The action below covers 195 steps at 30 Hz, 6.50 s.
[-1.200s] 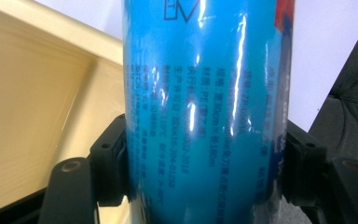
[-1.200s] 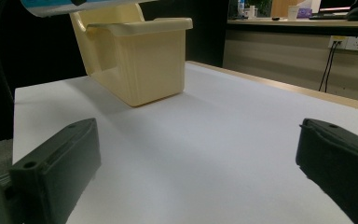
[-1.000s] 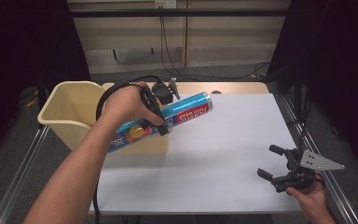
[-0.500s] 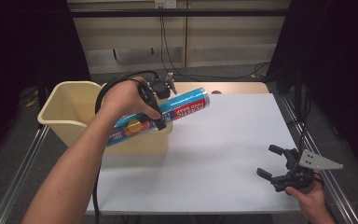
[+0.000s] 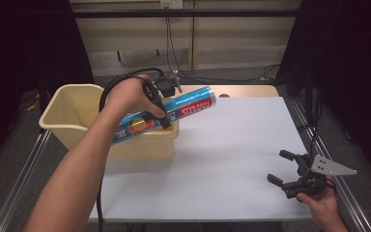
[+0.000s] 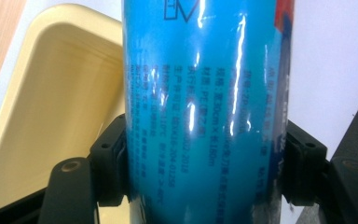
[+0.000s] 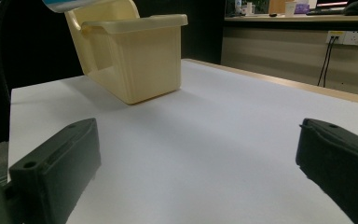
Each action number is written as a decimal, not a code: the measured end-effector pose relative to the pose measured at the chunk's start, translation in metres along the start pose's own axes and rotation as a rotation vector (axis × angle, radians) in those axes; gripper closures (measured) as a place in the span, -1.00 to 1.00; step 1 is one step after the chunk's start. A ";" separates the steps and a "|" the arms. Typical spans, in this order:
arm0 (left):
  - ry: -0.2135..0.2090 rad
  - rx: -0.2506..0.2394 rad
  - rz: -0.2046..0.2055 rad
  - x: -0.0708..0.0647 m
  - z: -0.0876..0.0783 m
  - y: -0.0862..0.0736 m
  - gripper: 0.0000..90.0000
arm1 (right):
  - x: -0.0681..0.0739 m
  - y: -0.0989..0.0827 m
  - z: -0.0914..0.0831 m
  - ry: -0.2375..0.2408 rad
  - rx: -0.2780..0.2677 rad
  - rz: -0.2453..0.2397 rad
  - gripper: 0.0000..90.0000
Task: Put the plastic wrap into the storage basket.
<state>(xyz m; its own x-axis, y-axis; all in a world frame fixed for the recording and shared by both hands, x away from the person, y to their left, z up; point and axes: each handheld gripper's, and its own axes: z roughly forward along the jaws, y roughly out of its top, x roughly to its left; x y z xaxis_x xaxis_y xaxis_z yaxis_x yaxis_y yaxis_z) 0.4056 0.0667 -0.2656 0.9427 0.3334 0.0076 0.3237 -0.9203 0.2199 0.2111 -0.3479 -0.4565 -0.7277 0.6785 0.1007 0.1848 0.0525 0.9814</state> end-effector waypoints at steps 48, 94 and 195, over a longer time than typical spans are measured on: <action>0.057 0.021 0.111 0.022 0.009 0.000 -0.29 | -0.001 -0.002 0.001 0.010 0.010 0.000 -1.00; 0.029 0.056 0.228 0.032 0.027 0.002 -0.29 | 0.001 -0.002 0.002 0.026 0.009 -0.006 -1.00; -0.190 -0.378 -0.010 0.002 0.018 -0.033 -0.81 | 0.005 -0.002 0.004 0.033 0.026 -0.018 -1.00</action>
<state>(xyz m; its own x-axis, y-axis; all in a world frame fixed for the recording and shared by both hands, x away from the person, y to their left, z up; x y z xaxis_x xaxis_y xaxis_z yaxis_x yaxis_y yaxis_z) 0.3977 0.0941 -0.2909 0.9492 0.2660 -0.1684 0.3141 -0.7653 0.5618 0.2102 -0.3417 -0.4584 -0.7527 0.6524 0.0886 0.1879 0.0839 0.9786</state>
